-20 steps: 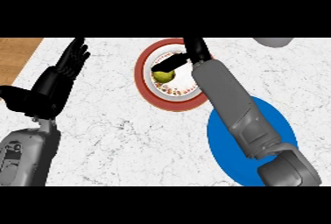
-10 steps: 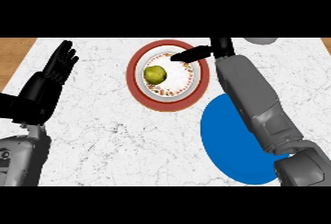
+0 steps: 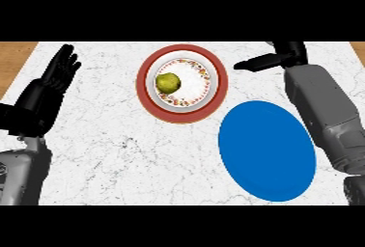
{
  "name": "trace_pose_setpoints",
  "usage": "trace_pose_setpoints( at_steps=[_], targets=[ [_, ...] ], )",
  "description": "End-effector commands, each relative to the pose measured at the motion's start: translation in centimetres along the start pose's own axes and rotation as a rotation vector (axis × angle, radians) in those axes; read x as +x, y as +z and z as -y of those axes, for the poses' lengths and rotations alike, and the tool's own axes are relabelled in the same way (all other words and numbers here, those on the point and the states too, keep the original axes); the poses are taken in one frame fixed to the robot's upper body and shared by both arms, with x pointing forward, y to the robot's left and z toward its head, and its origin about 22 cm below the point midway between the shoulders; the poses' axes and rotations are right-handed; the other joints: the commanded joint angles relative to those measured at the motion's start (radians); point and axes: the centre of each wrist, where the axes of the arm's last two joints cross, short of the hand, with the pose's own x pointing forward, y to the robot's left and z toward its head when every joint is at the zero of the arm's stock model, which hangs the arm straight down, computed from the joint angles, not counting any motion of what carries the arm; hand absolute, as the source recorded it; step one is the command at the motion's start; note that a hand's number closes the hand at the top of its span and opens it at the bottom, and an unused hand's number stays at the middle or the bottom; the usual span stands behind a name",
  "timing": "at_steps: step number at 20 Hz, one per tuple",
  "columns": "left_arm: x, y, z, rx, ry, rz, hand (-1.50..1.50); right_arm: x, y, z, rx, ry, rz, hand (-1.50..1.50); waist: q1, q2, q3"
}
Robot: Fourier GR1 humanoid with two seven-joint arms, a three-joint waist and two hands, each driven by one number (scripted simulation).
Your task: Pick the pear from the plate and place it in the plate
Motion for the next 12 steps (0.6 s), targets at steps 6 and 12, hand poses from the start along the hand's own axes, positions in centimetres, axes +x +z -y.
trace_pose_setpoints(
  at_steps=[6, 12],
  targets=[
    [0.7, -0.6, 1.2, -0.003, 0.004, -0.013, 0.00, -1.5, 2.1, 5.7, 0.023, 0.035, 0.009, -1.50, -0.002, -0.002, 0.001],
    [0.1, -0.3, 0.0, -0.016, -0.001, 0.015, 0.00, -1.7, 3.7, 10.1, -0.014, 0.110, 0.053, -1.50, 0.011, 0.006, 0.001]
  ],
)
